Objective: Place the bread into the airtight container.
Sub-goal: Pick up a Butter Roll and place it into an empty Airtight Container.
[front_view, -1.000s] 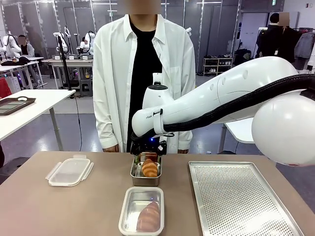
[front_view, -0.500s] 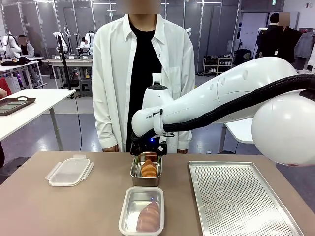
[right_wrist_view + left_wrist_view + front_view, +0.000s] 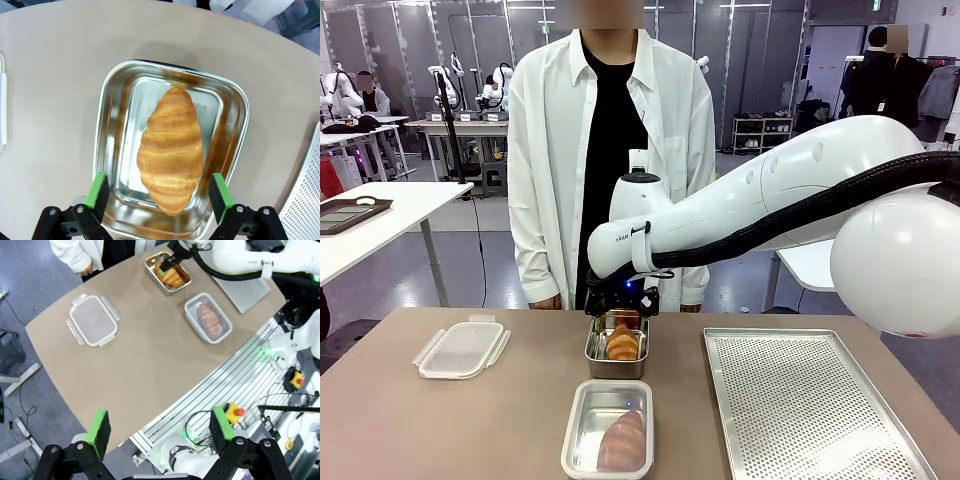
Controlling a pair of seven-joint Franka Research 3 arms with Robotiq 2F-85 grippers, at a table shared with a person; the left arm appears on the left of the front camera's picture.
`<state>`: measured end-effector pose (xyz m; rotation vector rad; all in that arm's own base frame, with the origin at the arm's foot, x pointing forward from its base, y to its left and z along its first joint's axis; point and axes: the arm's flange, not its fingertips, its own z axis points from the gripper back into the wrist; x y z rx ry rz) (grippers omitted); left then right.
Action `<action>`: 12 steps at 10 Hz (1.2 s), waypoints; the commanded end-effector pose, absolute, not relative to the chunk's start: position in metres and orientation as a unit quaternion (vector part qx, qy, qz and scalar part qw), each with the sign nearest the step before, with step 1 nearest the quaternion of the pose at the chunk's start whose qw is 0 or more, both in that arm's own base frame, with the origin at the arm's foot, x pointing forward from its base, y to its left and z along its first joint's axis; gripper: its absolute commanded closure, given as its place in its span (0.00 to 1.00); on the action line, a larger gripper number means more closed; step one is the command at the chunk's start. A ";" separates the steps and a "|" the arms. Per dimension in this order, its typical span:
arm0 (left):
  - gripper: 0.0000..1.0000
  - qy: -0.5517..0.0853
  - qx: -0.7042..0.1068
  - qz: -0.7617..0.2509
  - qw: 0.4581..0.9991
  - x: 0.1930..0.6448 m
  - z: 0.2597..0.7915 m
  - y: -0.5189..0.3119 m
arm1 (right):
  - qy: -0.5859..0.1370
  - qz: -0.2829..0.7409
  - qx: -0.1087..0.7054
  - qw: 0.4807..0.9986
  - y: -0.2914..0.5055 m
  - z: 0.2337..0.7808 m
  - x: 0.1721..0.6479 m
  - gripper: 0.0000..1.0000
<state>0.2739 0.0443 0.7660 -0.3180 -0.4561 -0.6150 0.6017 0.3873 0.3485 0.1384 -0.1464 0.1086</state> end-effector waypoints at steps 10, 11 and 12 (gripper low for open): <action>0.00 -0.221 -0.153 -0.310 0.912 0.273 0.766 0.045 | -0.064 0.110 0.113 0.985 0.309 0.468 0.538 0.00; 0.00 -0.221 -0.153 -0.310 0.912 0.273 0.766 0.045 | -0.071 0.124 0.116 0.983 0.281 0.499 0.520 0.00; 0.00 -0.221 -0.153 -0.310 0.912 0.273 0.766 0.045 | -0.091 0.143 0.127 0.977 0.247 0.531 0.497 0.00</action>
